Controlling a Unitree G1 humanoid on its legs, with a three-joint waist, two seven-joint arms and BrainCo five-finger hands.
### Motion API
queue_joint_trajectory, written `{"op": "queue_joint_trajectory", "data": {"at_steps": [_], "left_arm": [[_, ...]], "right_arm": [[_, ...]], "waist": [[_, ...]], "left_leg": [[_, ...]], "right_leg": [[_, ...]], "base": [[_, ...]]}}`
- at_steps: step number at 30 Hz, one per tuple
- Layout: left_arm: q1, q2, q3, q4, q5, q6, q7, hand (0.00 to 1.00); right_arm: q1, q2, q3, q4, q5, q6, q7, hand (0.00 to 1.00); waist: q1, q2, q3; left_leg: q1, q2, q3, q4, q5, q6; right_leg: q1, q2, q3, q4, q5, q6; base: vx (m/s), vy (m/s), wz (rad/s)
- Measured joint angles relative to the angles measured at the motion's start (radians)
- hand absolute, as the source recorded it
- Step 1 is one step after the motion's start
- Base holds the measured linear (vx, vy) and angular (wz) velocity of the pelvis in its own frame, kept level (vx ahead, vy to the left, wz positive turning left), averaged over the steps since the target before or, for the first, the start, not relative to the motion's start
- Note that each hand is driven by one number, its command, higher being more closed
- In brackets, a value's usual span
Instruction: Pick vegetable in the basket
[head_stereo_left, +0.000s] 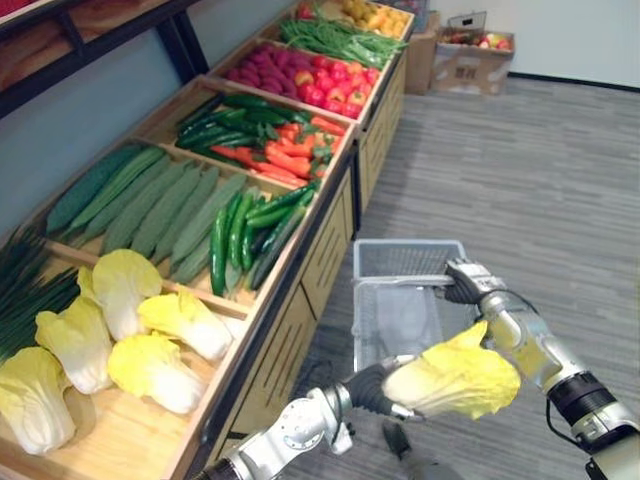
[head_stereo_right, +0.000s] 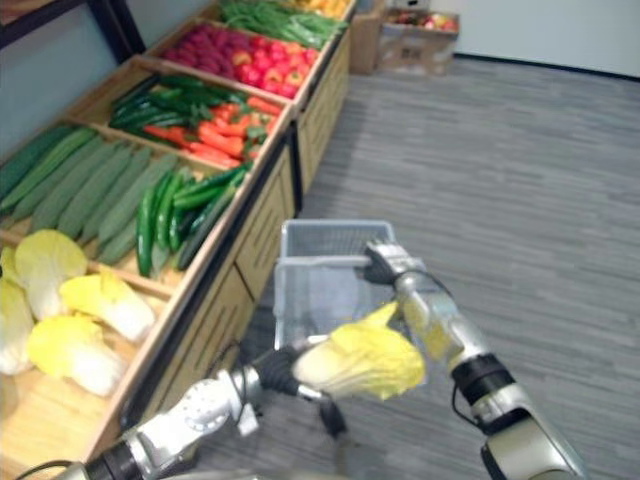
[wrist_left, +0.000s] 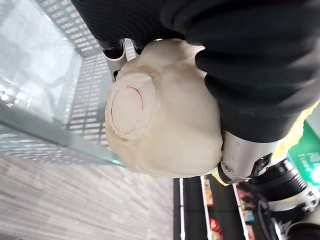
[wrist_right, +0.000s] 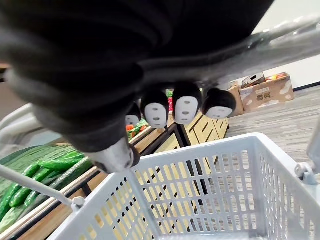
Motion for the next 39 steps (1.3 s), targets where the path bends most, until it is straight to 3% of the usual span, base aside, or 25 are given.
{"op": "queue_joint_trajectory", "data": {"at_steps": [3, 6, 11, 16, 17, 22, 30, 33, 37, 39], "left_arm": [[-0.002, -0.02, 0.006, 0.086, 0.072, -0.001, 0.004, 1.0], [-0.021, -0.111, 0.066, 0.211, 0.121, 0.007, 0.017, 1.0], [-0.123, -0.296, 0.226, 0.42, 0.207, 0.055, 0.139, 1.0], [-0.204, -0.386, 0.31, 0.568, 0.289, 0.121, 0.263, 1.0], [-0.21, -0.401, 0.322, 0.581, 0.31, 0.135, 0.293, 0.0], [-0.226, -0.447, 0.326, 0.618, 0.371, 0.176, 0.354, 0.0], [-0.25, -0.476, 0.321, 0.591, 0.377, 0.184, 0.359, 0.0], [-0.244, -0.443, 0.277, 0.431, 0.377, 0.179, 0.339, 0.0], [-0.208, -0.385, 0.243, 0.195, 0.372, 0.127, 0.283, 0.0], [-0.164, -0.318, 0.223, 0.069, 0.356, 0.1, 0.253, 0.0]], "right_arm": [[-0.019, 0.004, 0.011, 0.0, 0.027, 0.0, 0.001, 1.0], [-0.023, 0.02, 0.02, 0.002, 0.032, 0.0, 0.003, 1.0], [-0.046, 0.051, 0.011, 0.011, 0.055, 0.001, 0.004, 1.0], [-0.049, 0.086, 0.0, 0.026, 0.056, 0.002, 0.004, 1.0], [-0.049, 0.086, -0.004, 0.032, 0.056, 0.002, 0.004, 1.0], [-0.05, 0.088, -0.006, 0.072, 0.055, 0.014, 0.006, 1.0], [-0.049, 0.083, -0.01, 0.111, 0.054, 0.036, 0.019, 1.0], [-0.049, 0.081, -0.025, 0.133, 0.054, 0.036, 0.021, 1.0], [-0.002, 0.079, -0.121, 0.182, 0.054, 0.036, 0.022, 1.0], [0.031, 0.078, -0.182, 0.215, 0.054, 0.037, 0.02, 1.0]], "waist": [[-0.019, -0.003, 0.002], [-0.022, -0.007, 0.006], [-0.04, -0.008, 0.028], [-0.047, -0.013, 0.039], [-0.047, -0.015, 0.043], [-0.046, -0.015, 0.045], [-0.045, -0.016, 0.046], [-0.042, -0.016, 0.045], [-0.017, -0.013, 0.044], [-0.015, -0.01, 0.042]], "left_leg": [[-0.001, -0.006, -0.007, -0.003, -0.003, 0.004], [-0.01, -0.014, -0.019, -0.008, -0.005, 0.008], [-0.018, -0.05, -0.053, -0.039, 0.005, 0.027], [-0.017, -0.063, -0.072, -0.054, 0.006, 0.03], [-0.017, -0.064, -0.075, -0.054, 0.006, 0.031], [-0.019, -0.07, -0.092, -0.059, 0.009, 0.036], [-0.041, -0.087, -0.147, -0.072, 0.024, 0.057], [-0.062, -0.092, -0.195, -0.075, 0.034, 0.068], [-0.075, -0.094, -0.258, -0.08, 0.048, 0.077], [-0.088, -0.098, -0.311, -0.092, 0.062, 0.087]], "right_leg": [[0.0, -0.002, 0.002, 0.003, 0.001, 0.001], [-0.001, -0.008, 0.003, 0.003, 0.001, 0.001], [-0.013, -0.033, -0.007, 0.003, 0.003, 0.004], [-0.013, -0.039, -0.004, 0.005, 0.005, 0.007], [-0.013, -0.041, -0.005, 0.005, 0.005, 0.007], [-0.013, -0.047, -0.012, 0.005, 0.005, 0.007], [-0.012, -0.076, -0.057, 0.003, 0.005, 0.009], [-0.011, -0.093, -0.096, 0.002, 0.004, 0.011], [0.009, -0.113, -0.155, -0.002, 0.004, 0.011], [0.023, -0.128, -0.2, -0.003, 0.003, 0.013]], "base": [[-0.01, -0.007, 0.01], [-0.02, -0.012, 0.06], [-0.03, -0.015, 0.1], [-0.04, -0.032, 0.0], [-0.02, -0.039, 0.08], [-0.02, -0.04, 0.05], [-0.03, -0.05, 0.19], [-0.04, -0.058, 0.44], [-0.04, -0.049, 0.49], [-0.07, -0.042, 0.69]]}}
